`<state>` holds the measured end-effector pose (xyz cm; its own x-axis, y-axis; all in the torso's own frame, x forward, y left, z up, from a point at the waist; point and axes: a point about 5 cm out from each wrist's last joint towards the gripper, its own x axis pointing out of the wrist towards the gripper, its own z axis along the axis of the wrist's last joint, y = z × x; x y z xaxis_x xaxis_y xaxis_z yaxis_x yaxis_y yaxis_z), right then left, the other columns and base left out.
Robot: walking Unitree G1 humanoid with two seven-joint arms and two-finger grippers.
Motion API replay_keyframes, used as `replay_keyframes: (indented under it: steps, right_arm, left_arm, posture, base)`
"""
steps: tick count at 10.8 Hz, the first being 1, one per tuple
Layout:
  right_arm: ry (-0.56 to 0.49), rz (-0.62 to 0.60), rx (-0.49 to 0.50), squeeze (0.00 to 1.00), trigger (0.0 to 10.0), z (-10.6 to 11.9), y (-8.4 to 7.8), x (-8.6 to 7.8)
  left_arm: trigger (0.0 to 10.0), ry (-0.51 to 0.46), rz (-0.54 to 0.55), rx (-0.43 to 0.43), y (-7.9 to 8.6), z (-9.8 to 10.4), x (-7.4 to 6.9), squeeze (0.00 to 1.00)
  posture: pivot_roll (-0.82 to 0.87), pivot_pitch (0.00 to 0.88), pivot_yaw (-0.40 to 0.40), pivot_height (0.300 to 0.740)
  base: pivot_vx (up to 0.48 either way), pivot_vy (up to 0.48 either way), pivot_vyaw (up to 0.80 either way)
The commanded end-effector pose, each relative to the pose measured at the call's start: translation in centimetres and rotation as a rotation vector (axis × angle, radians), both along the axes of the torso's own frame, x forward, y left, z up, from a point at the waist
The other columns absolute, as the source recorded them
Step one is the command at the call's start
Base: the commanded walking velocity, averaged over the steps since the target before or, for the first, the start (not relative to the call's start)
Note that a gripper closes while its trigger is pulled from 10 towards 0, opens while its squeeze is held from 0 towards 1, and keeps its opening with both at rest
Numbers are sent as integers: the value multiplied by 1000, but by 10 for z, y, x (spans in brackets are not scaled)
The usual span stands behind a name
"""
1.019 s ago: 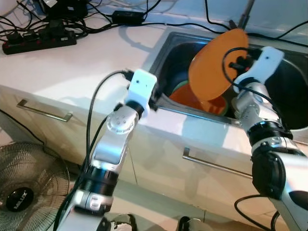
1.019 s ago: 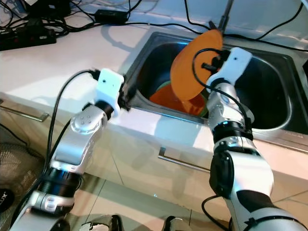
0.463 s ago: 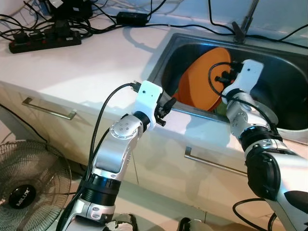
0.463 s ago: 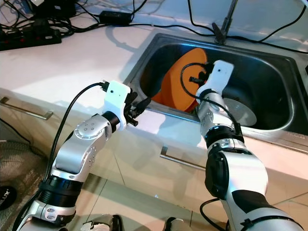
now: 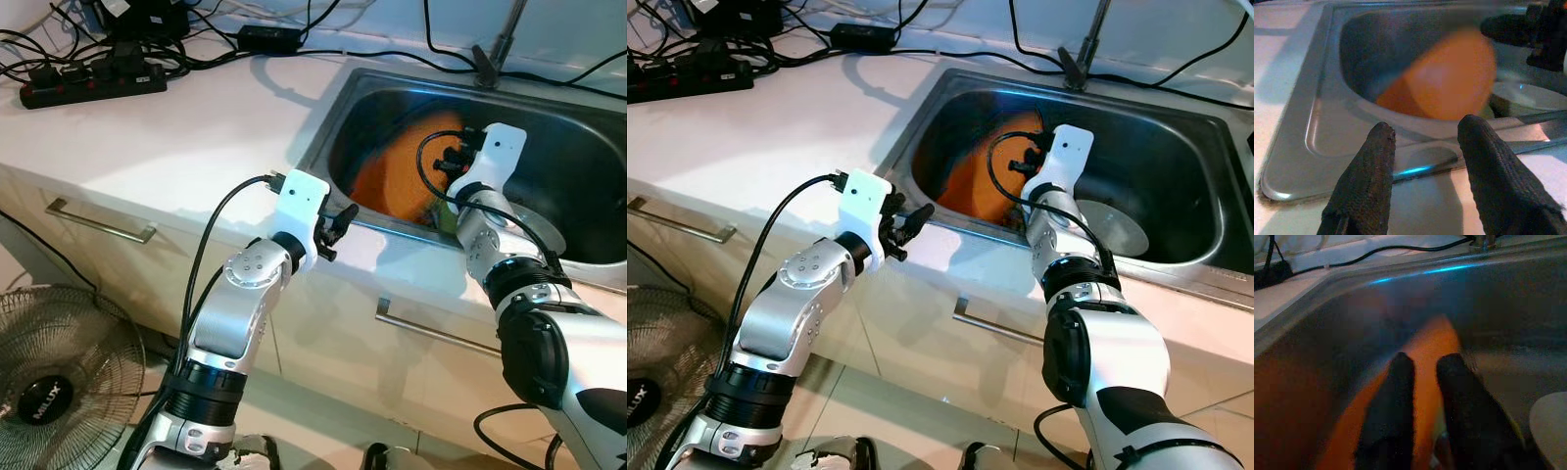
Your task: Kitchen organization
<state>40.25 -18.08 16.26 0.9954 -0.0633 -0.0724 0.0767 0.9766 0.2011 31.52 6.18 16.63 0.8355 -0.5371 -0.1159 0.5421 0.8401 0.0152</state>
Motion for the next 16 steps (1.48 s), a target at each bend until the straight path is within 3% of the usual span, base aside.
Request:
replay_keyframes:
  steps: [1, 2, 3, 4, 7, 8, 10, 12, 13, 16]
  right_arm:
    - [10, 24, -20, 1000, 10000, 1, 6, 1]
    - [12, 30, -32, 1000, 10000, 0, 7, 1]
    - [2, 41, -57, 118, 10000, 1, 10, 1]
    - [-33, 41, -80, 0, 10000, 6, 11, 2]
    - [-246, 60, -180, 0, 10000, 35, 17, 3]
    - [-362, 58, -197, 0, 10000, 45, 20, -2]
    - [-520, 53, -209, 0, 10000, 44, 26, -24]
    - [-493, 65, -207, 0, 10000, 16, 31, -48]
    - [-464, 32, -161, 0, 10000, 7, 31, -56]
    - [-490, 43, -146, 0, 10000, 16, 42, -61]
  left_arm:
    - [10000, -8, 6, -7, 0, 4, 0, 0]
    - [10000, -9, 16, -4, 2, 4, 0, 0]
    - [10000, -15, 24, -5, 3, 4, 0, 0]
    - [10000, -56, 43, -19, 4, 9, 2, 0]
    - [10000, -210, 188, -42, 20, 21, 10, 0]
    - [10000, -317, 248, -25, 24, 27, 12, 0]
    - [10000, -414, 347, -19, 36, 25, 12, 0]
    - [10000, -501, 410, 18, 44, 25, 13, 0]
    - [10000, -524, 426, 8, 45, 25, 12, 0]
    - [10000, -565, 414, 6, 39, 24, 12, 0]
  posture:
    - [149, 71, 6, 740]
    - [150, 74, 5, 740]
    - [148, 78, 6, 740]
    - [145, 81, 6, 740]
    - [125, 95, 4, 740]
    - [111, 97, 4, 740]
    - [81, 100, 3, 740]
    - [69, 103, -1, 740]
    - [62, 105, 2, 740]
    - [52, 102, -1, 740]
  base:
    - [0, 0, 0]
    - [0, 0, 0]
    - [0, 0, 0]
    - [0, 0, 0]
    - [0, 0, 0]
    - [0, 0, 0]
    - [0, 0, 0]
    - [0, 0, 0]
    - [0, 0, 0]
    - [0, -405, -263]
